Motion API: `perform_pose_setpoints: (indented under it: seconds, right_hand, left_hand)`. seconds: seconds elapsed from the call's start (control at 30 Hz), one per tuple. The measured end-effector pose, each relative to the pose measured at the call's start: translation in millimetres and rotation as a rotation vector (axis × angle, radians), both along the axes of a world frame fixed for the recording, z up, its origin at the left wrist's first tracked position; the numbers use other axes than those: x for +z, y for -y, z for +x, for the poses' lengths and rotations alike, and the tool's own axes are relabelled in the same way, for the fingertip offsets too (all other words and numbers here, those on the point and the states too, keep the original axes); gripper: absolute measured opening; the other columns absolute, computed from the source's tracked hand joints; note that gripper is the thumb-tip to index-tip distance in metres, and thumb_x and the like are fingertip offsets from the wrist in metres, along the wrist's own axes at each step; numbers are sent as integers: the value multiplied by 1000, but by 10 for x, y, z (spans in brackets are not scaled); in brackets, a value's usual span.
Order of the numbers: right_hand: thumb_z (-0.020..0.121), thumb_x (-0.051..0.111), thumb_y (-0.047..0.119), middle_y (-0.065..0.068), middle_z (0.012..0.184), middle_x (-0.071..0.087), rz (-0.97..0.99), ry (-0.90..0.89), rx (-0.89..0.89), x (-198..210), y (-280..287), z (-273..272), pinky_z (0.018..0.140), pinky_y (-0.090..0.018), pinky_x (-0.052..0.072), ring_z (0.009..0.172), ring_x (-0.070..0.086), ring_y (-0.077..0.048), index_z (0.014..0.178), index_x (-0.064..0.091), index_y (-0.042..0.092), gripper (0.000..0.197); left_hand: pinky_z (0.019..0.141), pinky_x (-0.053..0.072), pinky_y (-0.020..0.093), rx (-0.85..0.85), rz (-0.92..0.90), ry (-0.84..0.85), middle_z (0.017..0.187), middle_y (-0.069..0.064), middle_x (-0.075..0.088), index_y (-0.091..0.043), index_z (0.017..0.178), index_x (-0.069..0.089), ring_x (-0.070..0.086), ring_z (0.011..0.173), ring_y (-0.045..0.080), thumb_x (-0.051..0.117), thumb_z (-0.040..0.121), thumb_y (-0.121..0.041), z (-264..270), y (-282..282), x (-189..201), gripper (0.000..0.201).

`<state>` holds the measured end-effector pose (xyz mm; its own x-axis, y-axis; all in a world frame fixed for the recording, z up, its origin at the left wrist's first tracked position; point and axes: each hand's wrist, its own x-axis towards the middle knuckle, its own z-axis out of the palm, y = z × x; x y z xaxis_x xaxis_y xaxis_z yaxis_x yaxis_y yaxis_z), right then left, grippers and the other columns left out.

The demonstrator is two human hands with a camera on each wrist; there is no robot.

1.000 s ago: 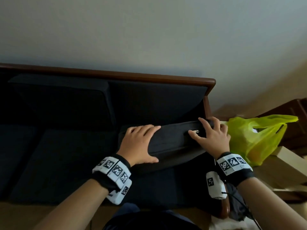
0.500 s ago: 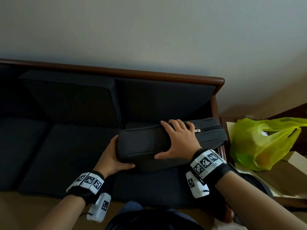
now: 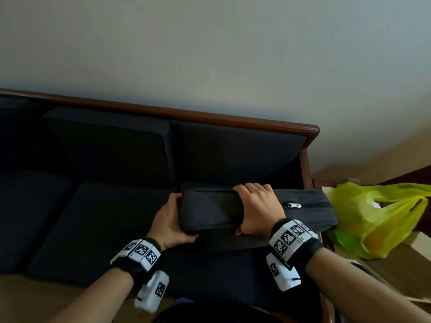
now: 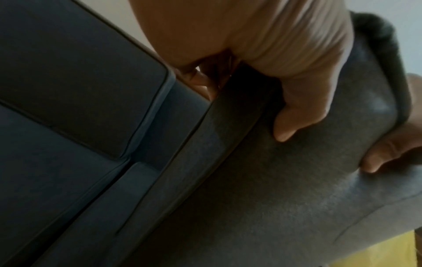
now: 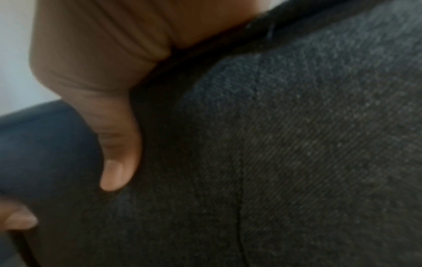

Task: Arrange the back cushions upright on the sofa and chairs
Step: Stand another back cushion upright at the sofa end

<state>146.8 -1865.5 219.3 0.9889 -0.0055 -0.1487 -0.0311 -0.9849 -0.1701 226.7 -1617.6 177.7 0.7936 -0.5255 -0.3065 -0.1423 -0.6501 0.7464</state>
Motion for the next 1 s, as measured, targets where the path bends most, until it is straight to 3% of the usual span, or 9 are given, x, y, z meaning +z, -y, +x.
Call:
perform_pose_setpoints:
  seconds: [0.2,0.33,0.47,0.6,0.67,0.73,0.83,0.9,1.0]
  right_hand:
    - [31,80,66,-2,117,67,310,235,-158,321,399,-106,93,-43,44,108,63,-27,126,60,17,109]
    - [34,86,64,7,122,57,544,338,-203,183,459,-269,97,-48,48,112,58,-19,130,54,22,109]
    - [38,86,57,9,133,51,848,112,-289,-207,383,-318,108,-45,42,125,50,-13,127,40,48,101]
    - [42,81,78,-7,141,46,1298,-8,-616,-613,238,-375,105,-43,45,127,50,-21,135,42,41,107]
    - [40,69,90,-5,140,47,1393,10,-877,-706,307,-481,96,-36,46,118,52,-15,136,45,34,113]
    - [51,62,90,3,139,45,1384,23,-1071,-781,490,-648,97,-30,36,116,47,-7,141,41,28,111]
    - [87,53,63,-2,143,45,1224,-25,-1240,-958,789,-900,102,-33,33,125,44,-19,148,37,22,75]
    - [89,53,59,-8,135,52,1175,-63,-1323,-1069,846,-973,101,-40,41,119,51,-29,147,38,18,73]
    - [83,56,70,-11,132,52,1186,-140,-1454,-1130,738,-933,105,-54,41,115,52,-35,146,38,13,87]
  left_hand:
    - [95,43,31,-114,-148,350,118,-8,61,-19,129,48,60,110,15,78,38,-53,275,287,750,101]
    - [97,37,27,-223,-194,545,117,-15,55,-22,133,50,52,107,6,75,44,-53,287,420,1027,98]
    - [98,38,37,-401,56,528,126,-8,58,-25,136,47,52,112,15,76,47,-56,255,578,619,98]
    - [104,36,45,-487,200,383,137,-9,51,-29,140,45,42,126,18,79,52,-59,12,887,8,99]
    - [108,29,42,-578,301,360,148,-11,41,-31,147,35,34,135,17,75,62,-64,-123,1136,-138,99]
    - [110,23,42,-607,401,314,154,-11,35,-32,150,30,29,141,17,66,76,-65,-168,1262,-286,89]
    - [109,23,42,-513,445,306,153,-11,40,-34,148,38,32,142,17,39,87,-70,-66,1061,-545,72]
    - [105,28,43,-417,407,354,146,-7,50,-31,141,50,42,137,19,23,84,-71,45,773,-646,74]
    - [101,34,53,-146,395,388,142,-1,55,-28,134,59,45,136,24,27,88,-59,272,260,-752,64]
